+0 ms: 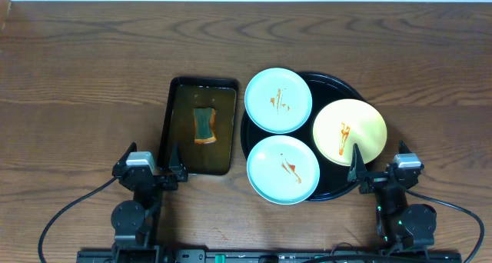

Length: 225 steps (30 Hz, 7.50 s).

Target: Clean dirty plates on tray and stack at the side

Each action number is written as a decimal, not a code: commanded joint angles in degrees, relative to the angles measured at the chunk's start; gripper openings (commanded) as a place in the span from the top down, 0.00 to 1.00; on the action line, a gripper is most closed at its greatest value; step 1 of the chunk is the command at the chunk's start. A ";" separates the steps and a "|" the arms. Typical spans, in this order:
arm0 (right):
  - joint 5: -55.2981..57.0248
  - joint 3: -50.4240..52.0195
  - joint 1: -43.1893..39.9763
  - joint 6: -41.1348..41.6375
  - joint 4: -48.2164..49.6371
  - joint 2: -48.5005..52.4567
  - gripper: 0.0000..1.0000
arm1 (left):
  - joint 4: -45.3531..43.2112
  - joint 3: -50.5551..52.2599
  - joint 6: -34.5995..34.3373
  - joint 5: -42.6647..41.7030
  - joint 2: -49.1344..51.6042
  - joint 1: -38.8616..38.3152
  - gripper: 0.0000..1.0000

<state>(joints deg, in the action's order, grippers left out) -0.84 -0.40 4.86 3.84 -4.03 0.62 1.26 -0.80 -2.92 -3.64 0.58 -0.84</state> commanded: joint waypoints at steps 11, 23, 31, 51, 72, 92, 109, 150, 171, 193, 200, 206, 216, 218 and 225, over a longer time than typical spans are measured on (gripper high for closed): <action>-0.26 0.09 0.48 -0.50 -0.24 -0.31 0.01 | 2.56 0.57 0.74 -0.15 -0.35 0.28 0.02; -0.26 0.09 0.48 -0.50 -0.24 -0.31 0.01 | 2.56 0.57 0.74 -0.15 -0.35 0.28 0.02; -0.26 0.09 0.48 -0.50 -0.22 -0.31 0.01 | 2.56 0.57 0.74 -0.15 -0.35 0.28 0.02; 0.37 0.09 0.48 0.81 -0.20 -0.28 0.01 | 2.58 0.57 0.68 0.22 0.17 0.28 0.02; 0.68 -3.80 0.44 2.97 -5.25 5.25 0.01 | 3.37 -4.66 -2.29 0.17 16.55 0.28 0.02; 1.07 -17.51 0.42 2.95 -5.42 32.39 0.01 | 8.76 -18.78 -2.23 0.07 34.27 0.28 0.02; 1.46 -19.91 0.42 2.95 -5.40 37.00 0.01 | 8.76 -18.80 -2.23 0.07 34.32 0.28 0.02; 1.42 -36.44 -1.27 2.95 -24.13 51.87 0.01 | 28.33 -42.47 -2.23 0.00 54.42 0.28 0.02; -2.47 -48.59 -2.58 -0.44 -33.27 61.37 0.05 | 38.80 -54.18 -2.27 -4.50 65.35 0.28 0.02; -2.45 -48.57 -2.58 -0.46 -33.70 61.37 0.05 | 18.10 -54.18 -2.27 -5.73 90.31 -9.86 0.30; -2.45 -48.57 -2.58 -0.46 -33.70 61.37 0.06 | 17.86 -54.18 -2.27 -5.73 96.54 -11.17 0.35; -2.45 -48.57 -2.58 -0.46 -33.73 61.37 0.06 | 17.94 -54.18 -2.29 -5.75 98.23 -11.26 0.53; -2.47 -48.57 -2.58 -0.44 -34.14 61.37 0.06 | 19.87 -52.65 -2.29 -5.77 98.25 -11.26 0.72; -2.51 -48.57 -2.58 -0.42 -34.23 61.37 0.06 | 19.87 -51.78 -2.27 -5.77 98.25 -11.26 0.72; -6.12 -48.57 -2.54 0.83 -36.87 61.55 0.12 | 20.35 -50.69 -2.29 -5.81 98.20 -11.26 0.91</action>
<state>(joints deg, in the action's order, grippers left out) -4.36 -47.90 3.14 4.03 -40.05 62.11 20.64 -52.93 -5.30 -9.08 98.37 -11.97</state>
